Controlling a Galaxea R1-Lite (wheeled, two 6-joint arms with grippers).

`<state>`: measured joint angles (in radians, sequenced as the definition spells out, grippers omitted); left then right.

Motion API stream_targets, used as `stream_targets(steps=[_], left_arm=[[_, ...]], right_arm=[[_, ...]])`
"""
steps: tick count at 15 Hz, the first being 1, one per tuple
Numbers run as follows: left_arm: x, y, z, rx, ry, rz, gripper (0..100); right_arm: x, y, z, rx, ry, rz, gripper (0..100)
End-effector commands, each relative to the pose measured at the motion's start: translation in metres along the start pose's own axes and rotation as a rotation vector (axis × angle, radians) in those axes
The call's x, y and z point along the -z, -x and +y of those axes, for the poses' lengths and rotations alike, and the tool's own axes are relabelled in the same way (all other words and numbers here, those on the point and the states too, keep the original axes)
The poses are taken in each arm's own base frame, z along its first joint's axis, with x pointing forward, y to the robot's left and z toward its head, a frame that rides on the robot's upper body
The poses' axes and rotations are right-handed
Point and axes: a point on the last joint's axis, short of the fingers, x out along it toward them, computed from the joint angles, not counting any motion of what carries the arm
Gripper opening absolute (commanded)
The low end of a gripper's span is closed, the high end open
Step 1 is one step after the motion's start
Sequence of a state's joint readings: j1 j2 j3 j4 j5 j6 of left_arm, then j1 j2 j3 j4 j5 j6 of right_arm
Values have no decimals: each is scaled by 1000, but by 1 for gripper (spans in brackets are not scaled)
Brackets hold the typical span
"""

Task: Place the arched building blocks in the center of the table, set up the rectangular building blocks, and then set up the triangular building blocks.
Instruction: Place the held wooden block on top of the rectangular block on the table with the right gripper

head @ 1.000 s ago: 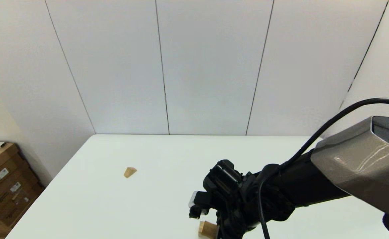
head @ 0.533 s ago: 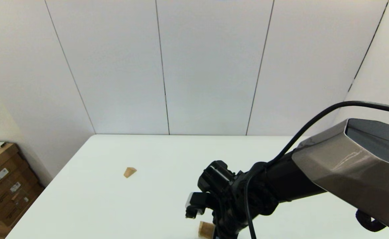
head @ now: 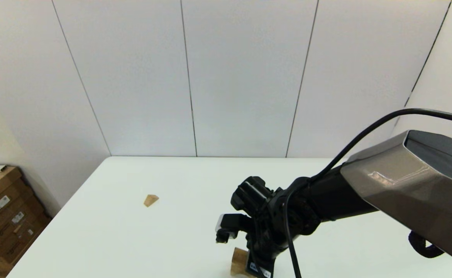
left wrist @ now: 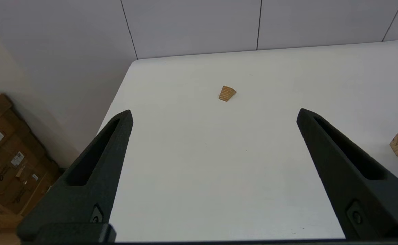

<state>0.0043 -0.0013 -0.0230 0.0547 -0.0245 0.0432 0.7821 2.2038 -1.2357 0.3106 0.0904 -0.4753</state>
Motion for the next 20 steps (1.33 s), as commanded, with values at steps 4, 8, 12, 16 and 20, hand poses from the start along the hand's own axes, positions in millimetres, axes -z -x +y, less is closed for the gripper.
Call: stream_targets(steps=[4, 8, 12, 16, 20], left_arm=[[0, 0, 0, 1, -4, 2, 100], [0, 0, 0, 3, -7, 2, 100], [0, 0, 0, 3, -7, 2, 100], [0, 0, 0, 4, -10, 3, 100], [0, 0, 0, 4, -9, 3, 100]], right_arm=[[4, 0, 1, -14, 40, 10, 0], [3, -9, 0, -19, 44, 21, 0], [3, -9, 0, -20, 45, 22, 0], [-1, -11, -3, -15, 45, 13, 0], [-5, -11, -3, -33, 43, 45, 0]])
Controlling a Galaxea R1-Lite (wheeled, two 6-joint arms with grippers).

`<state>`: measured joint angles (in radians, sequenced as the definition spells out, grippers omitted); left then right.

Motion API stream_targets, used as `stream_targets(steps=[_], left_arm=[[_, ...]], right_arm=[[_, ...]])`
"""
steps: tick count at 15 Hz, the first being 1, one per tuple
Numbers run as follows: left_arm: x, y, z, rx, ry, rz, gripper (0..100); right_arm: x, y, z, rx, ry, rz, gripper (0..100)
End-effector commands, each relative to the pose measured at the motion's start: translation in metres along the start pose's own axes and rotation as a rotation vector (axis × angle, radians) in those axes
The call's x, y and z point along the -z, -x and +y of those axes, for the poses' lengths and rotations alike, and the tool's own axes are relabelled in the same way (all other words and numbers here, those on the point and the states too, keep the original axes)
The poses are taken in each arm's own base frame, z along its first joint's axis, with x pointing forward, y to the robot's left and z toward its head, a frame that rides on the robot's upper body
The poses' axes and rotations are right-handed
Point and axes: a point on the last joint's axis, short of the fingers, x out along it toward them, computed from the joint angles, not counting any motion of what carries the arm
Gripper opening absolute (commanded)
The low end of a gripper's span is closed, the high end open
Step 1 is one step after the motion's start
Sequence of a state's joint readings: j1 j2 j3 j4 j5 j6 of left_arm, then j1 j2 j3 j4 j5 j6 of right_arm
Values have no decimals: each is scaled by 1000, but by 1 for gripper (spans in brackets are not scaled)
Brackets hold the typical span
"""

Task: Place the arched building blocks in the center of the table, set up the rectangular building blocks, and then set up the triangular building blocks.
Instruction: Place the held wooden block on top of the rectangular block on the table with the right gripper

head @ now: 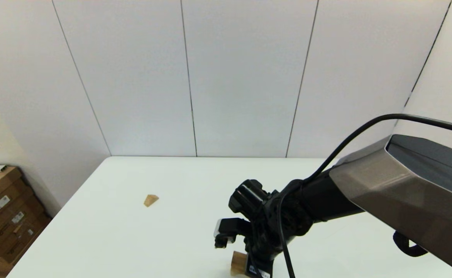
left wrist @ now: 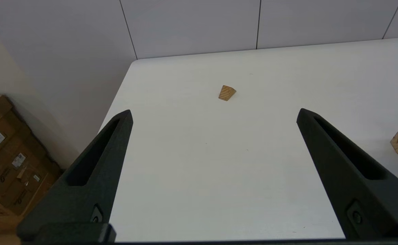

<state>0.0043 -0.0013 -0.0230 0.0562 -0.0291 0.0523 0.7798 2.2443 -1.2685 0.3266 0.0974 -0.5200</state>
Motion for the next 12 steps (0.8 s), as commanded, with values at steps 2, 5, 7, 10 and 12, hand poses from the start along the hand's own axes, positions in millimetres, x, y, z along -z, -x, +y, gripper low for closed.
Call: stream_targets(steps=[2, 5, 7, 10, 12], left_arm=[[0, 0, 0, -2, 2, 2, 100], [0, 0, 0, -2, 0, 2, 100], [0, 0, 0, 0, 0, 2, 100], [0, 0, 0, -2, 2, 2, 100], [0, 0, 0, -2, 0, 2, 100]], right_arm=[[-3, 1, -1, -16, 4, 26, 0], [-2, 0, 0, -20, 5, 31, 0], [-2, -3, 0, -25, 7, 39, 0], [-1, -10, 0, -33, 7, 54, 0], [-1, -10, 0, -34, 7, 52, 0]])
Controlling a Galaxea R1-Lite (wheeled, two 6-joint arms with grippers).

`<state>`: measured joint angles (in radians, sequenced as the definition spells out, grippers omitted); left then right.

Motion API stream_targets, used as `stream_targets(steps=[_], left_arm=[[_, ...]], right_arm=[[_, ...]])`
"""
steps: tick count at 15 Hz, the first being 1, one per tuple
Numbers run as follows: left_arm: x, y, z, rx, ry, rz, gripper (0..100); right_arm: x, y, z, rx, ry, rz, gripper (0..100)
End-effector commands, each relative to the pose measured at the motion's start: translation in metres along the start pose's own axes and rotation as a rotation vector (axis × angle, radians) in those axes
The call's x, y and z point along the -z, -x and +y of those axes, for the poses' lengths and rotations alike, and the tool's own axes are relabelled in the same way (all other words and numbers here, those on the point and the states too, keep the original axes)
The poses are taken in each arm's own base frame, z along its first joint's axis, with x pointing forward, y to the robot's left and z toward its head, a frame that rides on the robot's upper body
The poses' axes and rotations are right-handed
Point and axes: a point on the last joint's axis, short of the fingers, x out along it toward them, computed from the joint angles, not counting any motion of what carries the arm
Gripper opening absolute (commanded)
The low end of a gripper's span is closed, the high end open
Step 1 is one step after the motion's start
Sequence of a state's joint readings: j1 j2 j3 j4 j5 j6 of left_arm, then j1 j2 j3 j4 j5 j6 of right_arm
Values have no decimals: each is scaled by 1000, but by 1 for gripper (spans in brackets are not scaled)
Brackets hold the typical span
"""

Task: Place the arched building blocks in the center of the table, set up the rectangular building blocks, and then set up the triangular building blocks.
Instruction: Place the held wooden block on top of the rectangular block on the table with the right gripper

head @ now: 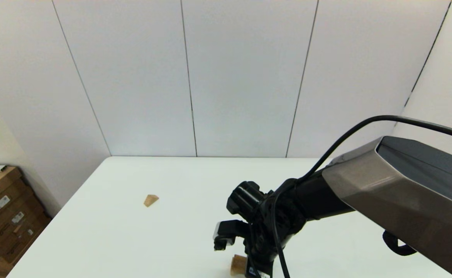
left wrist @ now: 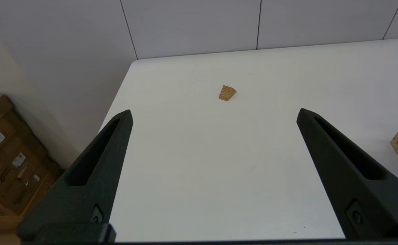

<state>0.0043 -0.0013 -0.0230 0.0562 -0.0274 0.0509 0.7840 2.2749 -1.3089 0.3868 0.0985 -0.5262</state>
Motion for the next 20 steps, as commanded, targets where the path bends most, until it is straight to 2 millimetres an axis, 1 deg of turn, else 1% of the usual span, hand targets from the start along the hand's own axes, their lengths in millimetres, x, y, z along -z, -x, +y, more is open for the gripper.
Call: stream_targets(steps=[1, 6, 14, 20], left_arm=[[0, 0, 0, 0, -1, 2, 100], [0, 0, 0, 0, 0, 2, 100], [0, 0, 0, -2, 0, 2, 100], [0, 0, 0, -2, 2, 0, 100]], right_arm=[[0, -3, 0, -5, 4, 6, 0], [-5, 1, -3, 6, 8, -18, 0], [-2, 3, -3, -3, 12, -2, 0], [-3, 0, -4, -2, 25, -3, 0]])
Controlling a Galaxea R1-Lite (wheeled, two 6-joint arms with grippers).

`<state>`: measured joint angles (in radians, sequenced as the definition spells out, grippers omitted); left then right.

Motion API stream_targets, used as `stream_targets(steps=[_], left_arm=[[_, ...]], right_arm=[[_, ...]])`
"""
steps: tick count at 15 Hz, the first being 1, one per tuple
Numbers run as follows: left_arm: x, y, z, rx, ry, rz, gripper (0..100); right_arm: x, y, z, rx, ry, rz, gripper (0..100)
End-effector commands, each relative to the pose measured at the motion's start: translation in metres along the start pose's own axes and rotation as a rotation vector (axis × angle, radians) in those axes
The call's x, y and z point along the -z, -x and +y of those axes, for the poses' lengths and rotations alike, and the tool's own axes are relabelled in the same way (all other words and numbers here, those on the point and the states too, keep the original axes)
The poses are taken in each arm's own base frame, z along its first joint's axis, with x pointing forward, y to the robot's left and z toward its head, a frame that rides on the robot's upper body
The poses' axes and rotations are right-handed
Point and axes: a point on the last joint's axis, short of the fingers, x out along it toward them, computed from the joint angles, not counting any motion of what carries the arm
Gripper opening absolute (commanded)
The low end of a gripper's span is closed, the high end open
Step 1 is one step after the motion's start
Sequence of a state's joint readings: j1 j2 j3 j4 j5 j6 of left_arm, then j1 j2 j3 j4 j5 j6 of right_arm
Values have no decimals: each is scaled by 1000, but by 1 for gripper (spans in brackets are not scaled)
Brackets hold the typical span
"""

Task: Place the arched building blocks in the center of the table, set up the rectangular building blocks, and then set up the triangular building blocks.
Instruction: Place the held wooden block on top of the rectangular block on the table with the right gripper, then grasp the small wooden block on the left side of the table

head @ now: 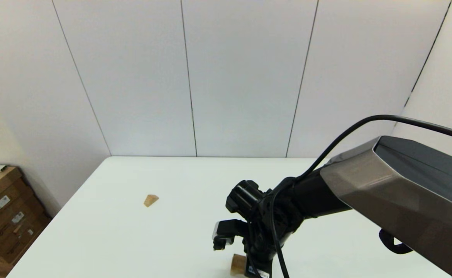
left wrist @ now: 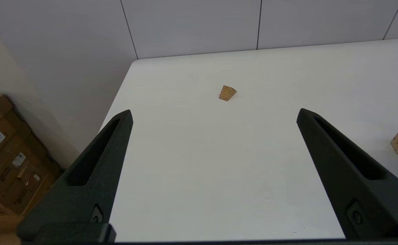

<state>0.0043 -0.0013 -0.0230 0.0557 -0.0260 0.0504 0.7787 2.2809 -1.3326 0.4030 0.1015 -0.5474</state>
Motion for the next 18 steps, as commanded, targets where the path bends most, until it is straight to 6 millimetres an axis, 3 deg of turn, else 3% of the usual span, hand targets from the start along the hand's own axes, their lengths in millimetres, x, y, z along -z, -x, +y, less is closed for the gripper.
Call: stream_targets(steps=[1, 9, 10, 16, 18], left_arm=[[0, 0, 0, 0, 1, 1, 100], [0, 0, 0, 0, 1, 2, 100], [0, 0, 0, 0, 1, 1, 100], [0, 0, 0, 0, 1, 1, 100], [0, 0, 0, 0, 1, 1, 100]], right_arm=[[-1, -2, -1, -1, 11, -1, 0], [0, -1, -1, -4, 26, 5, 0], [-1, -2, -2, 0, 30, 2, 100], [-2, 0, -3, 2, 18, -15, 100], [-4, 14, -9, 7, 0, -63, 100]])
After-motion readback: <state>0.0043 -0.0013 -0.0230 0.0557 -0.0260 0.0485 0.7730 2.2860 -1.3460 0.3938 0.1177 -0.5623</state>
